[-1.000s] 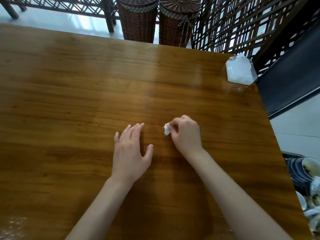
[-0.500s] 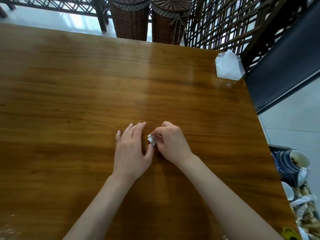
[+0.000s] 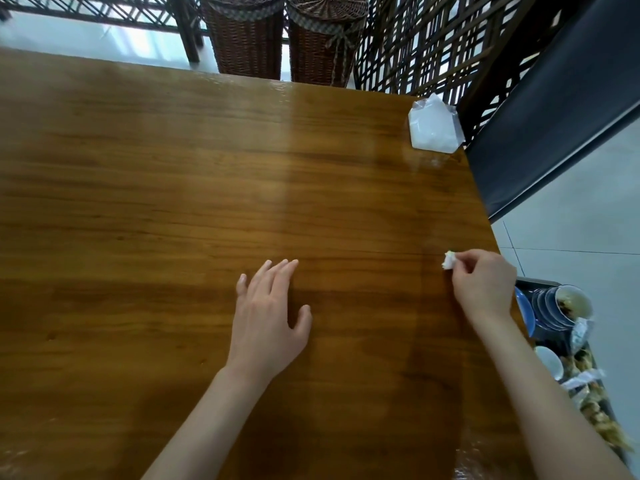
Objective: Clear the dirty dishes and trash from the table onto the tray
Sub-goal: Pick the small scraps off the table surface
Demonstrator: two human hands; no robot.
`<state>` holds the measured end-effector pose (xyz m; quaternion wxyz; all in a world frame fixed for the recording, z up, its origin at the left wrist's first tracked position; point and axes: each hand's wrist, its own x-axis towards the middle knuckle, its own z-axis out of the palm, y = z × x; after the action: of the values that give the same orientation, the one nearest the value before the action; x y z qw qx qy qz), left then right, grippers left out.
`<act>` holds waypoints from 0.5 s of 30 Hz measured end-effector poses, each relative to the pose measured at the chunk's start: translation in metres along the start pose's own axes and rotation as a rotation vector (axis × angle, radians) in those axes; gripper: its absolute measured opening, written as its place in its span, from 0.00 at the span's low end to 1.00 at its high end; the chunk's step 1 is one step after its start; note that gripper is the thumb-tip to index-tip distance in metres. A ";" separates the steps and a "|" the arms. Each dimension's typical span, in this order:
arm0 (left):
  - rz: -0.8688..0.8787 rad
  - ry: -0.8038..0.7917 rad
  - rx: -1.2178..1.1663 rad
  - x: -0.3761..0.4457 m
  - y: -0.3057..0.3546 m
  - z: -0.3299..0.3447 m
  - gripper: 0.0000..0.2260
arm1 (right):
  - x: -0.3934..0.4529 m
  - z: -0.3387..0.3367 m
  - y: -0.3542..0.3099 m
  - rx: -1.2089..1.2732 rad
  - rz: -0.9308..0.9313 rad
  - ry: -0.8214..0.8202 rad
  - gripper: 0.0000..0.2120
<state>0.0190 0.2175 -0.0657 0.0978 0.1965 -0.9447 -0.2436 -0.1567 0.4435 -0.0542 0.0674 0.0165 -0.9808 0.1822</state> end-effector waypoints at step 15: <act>-0.120 0.079 -0.037 -0.018 -0.020 -0.015 0.25 | -0.111 0.045 -0.137 0.216 -0.435 -0.252 0.08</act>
<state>0.0464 0.2025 -0.0640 0.1238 0.2604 -0.9219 -0.2586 -0.0446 0.3003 -0.0619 -0.0197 0.2563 -0.9298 0.2634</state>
